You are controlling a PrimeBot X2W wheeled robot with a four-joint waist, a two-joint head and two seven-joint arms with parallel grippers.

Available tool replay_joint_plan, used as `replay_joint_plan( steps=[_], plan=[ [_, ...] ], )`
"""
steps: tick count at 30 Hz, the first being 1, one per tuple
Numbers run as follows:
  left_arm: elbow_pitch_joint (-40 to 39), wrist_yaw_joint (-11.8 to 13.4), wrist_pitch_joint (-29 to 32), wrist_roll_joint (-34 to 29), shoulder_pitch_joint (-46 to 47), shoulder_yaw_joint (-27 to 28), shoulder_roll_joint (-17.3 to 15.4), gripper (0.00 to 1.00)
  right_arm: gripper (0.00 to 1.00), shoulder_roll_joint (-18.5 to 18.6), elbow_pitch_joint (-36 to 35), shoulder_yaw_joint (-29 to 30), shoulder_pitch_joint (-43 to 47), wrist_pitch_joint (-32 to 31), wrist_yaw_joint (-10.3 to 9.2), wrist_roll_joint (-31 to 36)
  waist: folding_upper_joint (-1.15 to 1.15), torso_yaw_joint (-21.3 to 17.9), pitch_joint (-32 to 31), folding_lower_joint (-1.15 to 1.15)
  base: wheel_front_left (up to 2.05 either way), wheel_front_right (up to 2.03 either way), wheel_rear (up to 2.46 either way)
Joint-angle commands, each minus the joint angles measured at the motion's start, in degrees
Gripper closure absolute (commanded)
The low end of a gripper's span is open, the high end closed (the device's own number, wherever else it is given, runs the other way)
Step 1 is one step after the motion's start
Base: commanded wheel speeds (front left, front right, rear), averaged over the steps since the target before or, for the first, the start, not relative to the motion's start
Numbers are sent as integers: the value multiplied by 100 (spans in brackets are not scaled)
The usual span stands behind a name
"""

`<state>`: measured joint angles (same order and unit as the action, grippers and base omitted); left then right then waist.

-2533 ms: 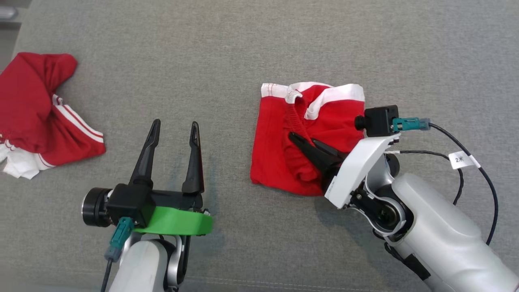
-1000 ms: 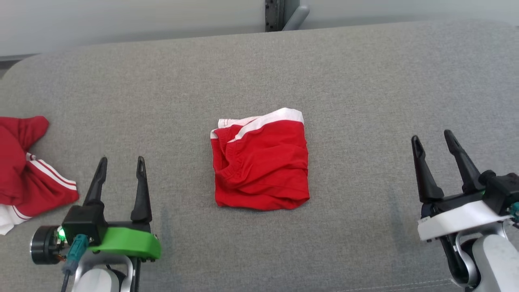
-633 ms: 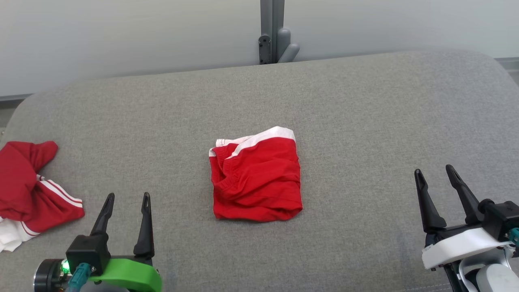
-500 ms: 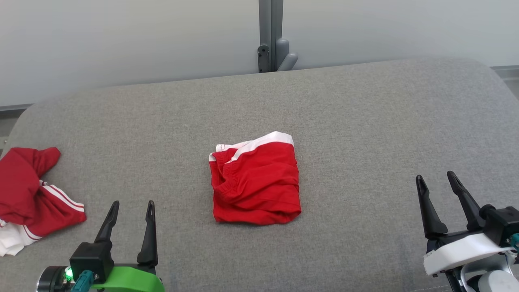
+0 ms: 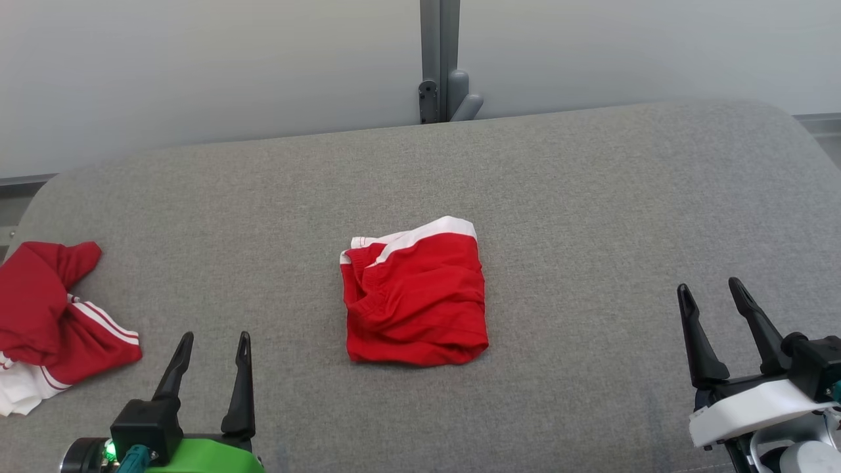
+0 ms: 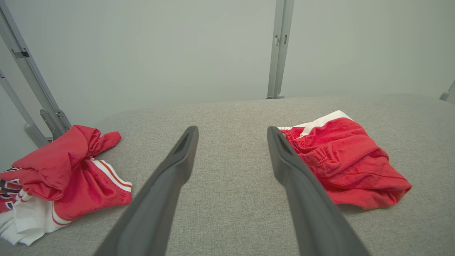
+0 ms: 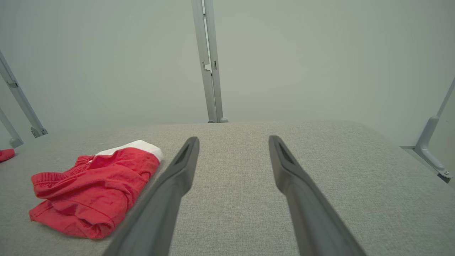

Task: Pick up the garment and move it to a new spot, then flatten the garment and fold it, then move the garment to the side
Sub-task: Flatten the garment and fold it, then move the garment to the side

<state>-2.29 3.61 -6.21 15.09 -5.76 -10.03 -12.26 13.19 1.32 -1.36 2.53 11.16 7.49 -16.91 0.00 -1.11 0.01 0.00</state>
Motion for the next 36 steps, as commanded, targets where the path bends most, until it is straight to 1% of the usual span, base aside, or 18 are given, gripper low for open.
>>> replay_joint_plan(
  steps=[1,6,11,15,19,24,28,32,36],
  plan=[
    [9,8,-36,38,27,-5,-47,0,0,-9,-31,20,13,-10,0,30,0,1,12,0,0,0,0],
    [31,56,-57,61,114,-22,-26,0,0,-3,-41,37,-21,-13,0,10,0,19,54,0,0,0,0],
    [39,50,-68,69,160,-53,-10,0,0,-19,-20,75,-26,-10,-1,11,0,77,69,0,0,0,0],
    [-21,8,-79,38,363,-113,12,0,0,-34,112,157,-207,-36,0,-75,0,263,264,0,0,0,0],
    [-73,-17,-105,-28,688,-219,75,0,0,21,523,12,-609,-116,0,-237,0,568,634,0,0,0,0],
    [-1,-30,-233,-75,1059,-327,185,0,0,79,1265,-519,-1242,-202,0,-521,0,962,1023,0,0,0,0],
    [127,-58,-345,-85,1255,-397,278,0,0,75,1919,-1053,-1742,-338,0,-918,0,1196,1210,0,0,0,0],
    [247,-54,-445,-81,1363,-459,346,0,0,12,2508,-1606,-2172,-545,0,-1374,0,1337,1314,0,0,0,0],
    [368,-64,-508,-73,1445,-522,391,0,0,-64,2892,-2093,-2506,-738,0,-1885,0,1411,1372,0,0,0,0]
  ],
)
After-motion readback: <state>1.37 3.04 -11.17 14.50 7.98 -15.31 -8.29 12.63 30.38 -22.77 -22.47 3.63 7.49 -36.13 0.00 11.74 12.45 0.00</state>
